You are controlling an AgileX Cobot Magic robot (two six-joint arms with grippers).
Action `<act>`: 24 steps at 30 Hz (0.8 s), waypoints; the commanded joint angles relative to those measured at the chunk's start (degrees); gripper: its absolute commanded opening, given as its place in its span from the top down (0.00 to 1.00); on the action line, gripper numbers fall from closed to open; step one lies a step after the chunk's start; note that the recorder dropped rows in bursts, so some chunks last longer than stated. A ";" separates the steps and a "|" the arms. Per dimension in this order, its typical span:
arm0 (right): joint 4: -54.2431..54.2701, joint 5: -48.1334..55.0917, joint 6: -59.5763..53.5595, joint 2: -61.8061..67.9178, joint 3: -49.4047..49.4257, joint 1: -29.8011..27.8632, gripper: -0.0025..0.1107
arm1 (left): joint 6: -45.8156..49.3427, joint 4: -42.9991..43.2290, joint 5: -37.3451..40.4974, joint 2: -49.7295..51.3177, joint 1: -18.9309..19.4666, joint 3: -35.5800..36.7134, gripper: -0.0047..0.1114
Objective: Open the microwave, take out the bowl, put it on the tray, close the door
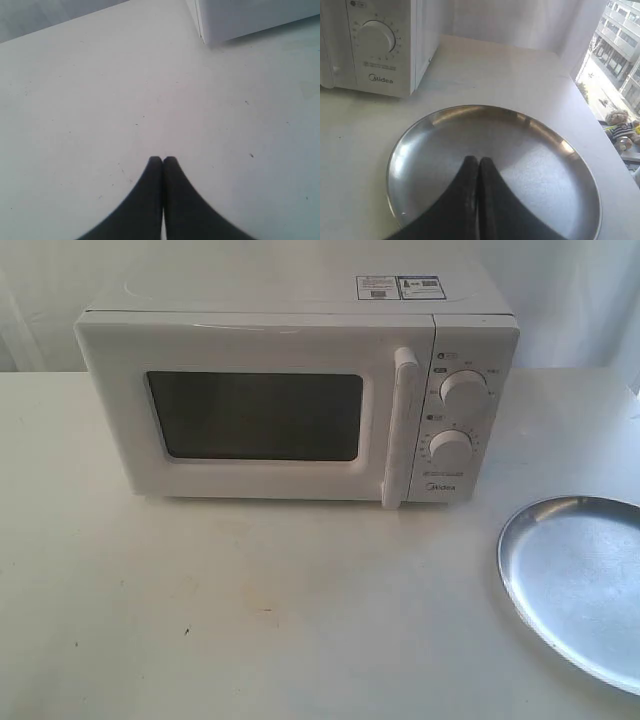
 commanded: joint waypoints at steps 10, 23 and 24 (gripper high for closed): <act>2.38 -28.35 1.63 -0.36 0.14 -0.51 0.98 | -0.26 -0.22 -0.03 -0.19 -0.23 0.12 0.96; -3.51 -55.01 22.21 7.32 0.10 -0.51 0.98 | -0.26 -0.22 -0.03 -0.19 -0.23 0.12 0.96; -3.34 -56.45 20.57 9.73 -0.48 -0.51 0.98 | -0.26 -0.22 -0.03 -0.19 -0.23 0.12 0.96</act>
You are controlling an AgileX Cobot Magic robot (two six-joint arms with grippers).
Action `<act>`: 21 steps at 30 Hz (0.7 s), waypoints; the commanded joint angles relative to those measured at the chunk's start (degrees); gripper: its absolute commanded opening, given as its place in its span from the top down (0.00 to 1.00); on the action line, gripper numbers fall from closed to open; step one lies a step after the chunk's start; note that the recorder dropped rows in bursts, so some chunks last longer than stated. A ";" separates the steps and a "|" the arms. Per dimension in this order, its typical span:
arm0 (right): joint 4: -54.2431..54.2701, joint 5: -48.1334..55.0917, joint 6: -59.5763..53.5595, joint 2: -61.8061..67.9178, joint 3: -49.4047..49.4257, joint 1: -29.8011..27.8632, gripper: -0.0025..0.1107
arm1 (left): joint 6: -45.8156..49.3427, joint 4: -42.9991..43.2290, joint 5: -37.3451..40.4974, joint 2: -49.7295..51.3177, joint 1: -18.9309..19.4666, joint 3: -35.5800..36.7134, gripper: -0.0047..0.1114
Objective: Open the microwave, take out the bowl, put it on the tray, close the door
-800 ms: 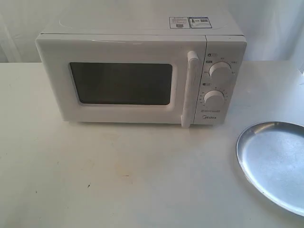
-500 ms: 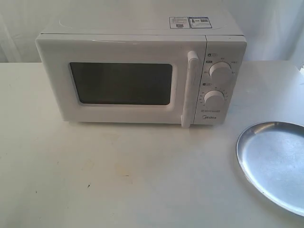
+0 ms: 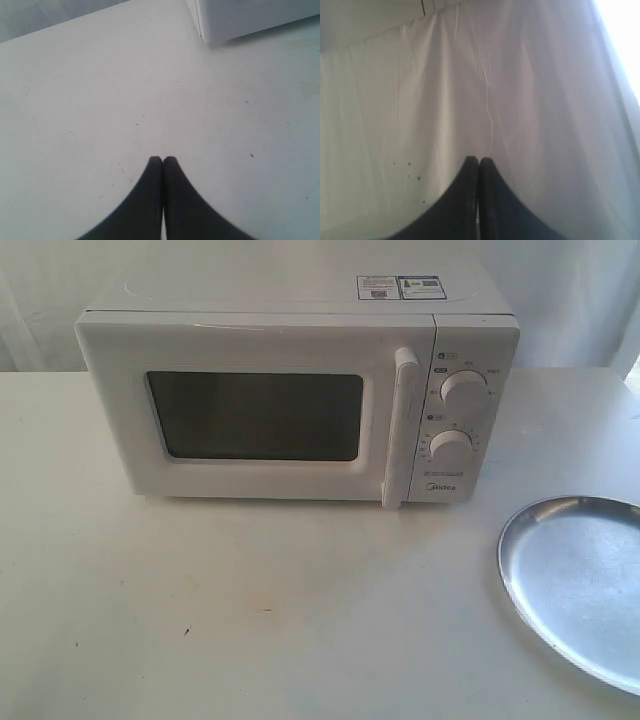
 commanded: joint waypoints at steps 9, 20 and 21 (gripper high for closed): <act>-23.38 -18.36 -4.35 49.64 -12.95 -0.51 0.98 | -0.26 -0.22 -0.03 -0.19 -0.23 0.12 0.96; -32.77 -39.40 -12.91 97.55 -25.30 -0.40 0.96 | -0.26 -0.22 -0.03 -0.19 -0.23 0.12 0.96; -33.41 -39.40 -13.71 99.47 -26.27 -0.40 0.93 | -0.26 -0.22 -0.03 -0.19 -0.23 0.12 0.96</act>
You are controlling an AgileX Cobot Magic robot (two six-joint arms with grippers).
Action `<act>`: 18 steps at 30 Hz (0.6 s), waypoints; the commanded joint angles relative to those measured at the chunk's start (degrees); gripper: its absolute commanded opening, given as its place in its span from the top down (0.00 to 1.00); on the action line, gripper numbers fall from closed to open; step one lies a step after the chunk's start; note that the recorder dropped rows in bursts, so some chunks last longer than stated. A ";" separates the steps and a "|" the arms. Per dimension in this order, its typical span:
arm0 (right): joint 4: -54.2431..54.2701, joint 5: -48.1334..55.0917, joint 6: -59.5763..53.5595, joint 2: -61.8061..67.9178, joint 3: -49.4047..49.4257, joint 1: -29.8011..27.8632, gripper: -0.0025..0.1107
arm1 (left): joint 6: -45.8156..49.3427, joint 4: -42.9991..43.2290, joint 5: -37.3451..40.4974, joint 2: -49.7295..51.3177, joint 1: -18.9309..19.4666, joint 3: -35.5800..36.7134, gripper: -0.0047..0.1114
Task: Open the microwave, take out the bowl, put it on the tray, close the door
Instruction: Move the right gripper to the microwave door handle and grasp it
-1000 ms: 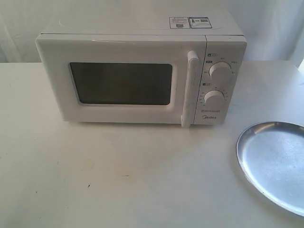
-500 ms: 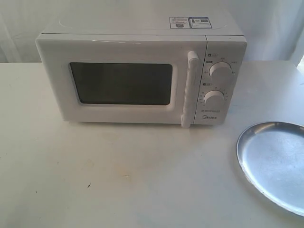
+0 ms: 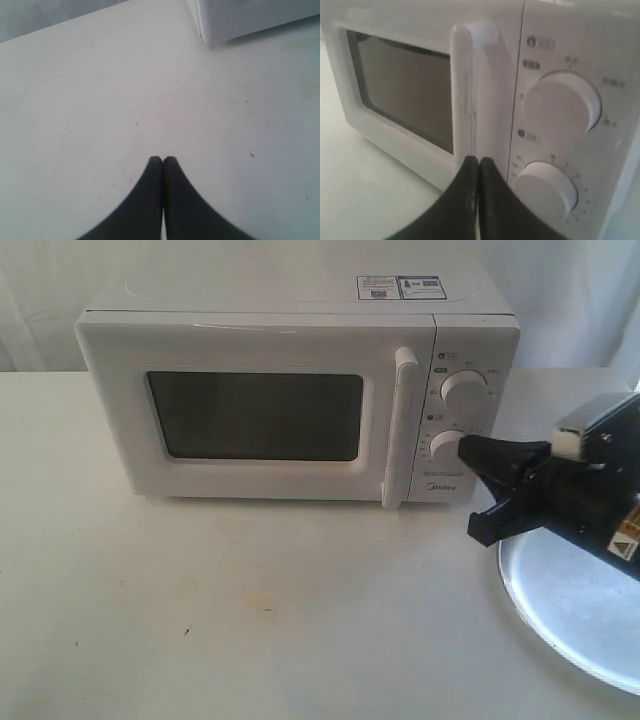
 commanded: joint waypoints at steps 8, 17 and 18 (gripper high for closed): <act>-10.53 -4.39 -10.72 16.77 -9.39 1.95 0.43 | -0.26 -0.22 -0.03 -0.19 -0.23 0.12 0.96; -3.94 -3.12 -10.18 16.94 -14.03 7.45 0.37 | -0.26 -0.22 -0.03 -0.19 -0.23 0.12 0.96; -4.21 -2.49 -10.18 16.94 -14.37 7.92 0.38 | -0.26 -0.22 -0.03 -0.19 -0.23 0.12 0.96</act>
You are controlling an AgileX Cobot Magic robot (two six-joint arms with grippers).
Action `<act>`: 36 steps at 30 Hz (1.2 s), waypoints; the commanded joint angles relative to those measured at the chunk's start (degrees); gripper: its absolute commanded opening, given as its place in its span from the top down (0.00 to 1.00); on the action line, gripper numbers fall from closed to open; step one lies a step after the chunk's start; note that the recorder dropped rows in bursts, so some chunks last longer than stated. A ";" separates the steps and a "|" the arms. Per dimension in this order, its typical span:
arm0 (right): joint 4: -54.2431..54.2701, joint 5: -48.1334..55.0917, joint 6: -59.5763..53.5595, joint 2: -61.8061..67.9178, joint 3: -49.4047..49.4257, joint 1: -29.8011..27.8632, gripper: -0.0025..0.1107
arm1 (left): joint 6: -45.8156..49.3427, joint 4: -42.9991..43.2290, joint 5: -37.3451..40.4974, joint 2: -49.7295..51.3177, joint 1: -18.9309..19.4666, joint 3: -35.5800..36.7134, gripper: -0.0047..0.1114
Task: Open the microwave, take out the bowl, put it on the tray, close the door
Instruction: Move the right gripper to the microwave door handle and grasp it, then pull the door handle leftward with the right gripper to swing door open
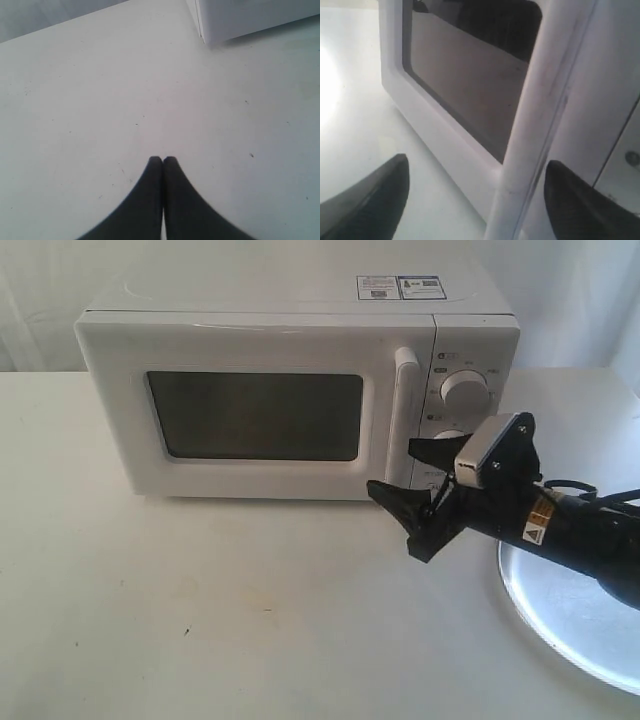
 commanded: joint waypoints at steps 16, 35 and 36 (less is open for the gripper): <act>-14.95 -1.07 -5.08 0.07 -2.04 5.66 0.98 | -0.26 -0.22 -0.03 -0.19 -0.23 0.12 0.96; -21.27 -1.07 -6.36 -7.56 6.98 5.66 0.98 | -0.26 -0.22 -0.03 -0.19 -0.23 0.12 0.96; -21.27 -1.07 -6.36 -8.34 7.47 5.66 0.98 | -0.26 -0.22 -0.03 -0.19 -0.23 0.12 0.96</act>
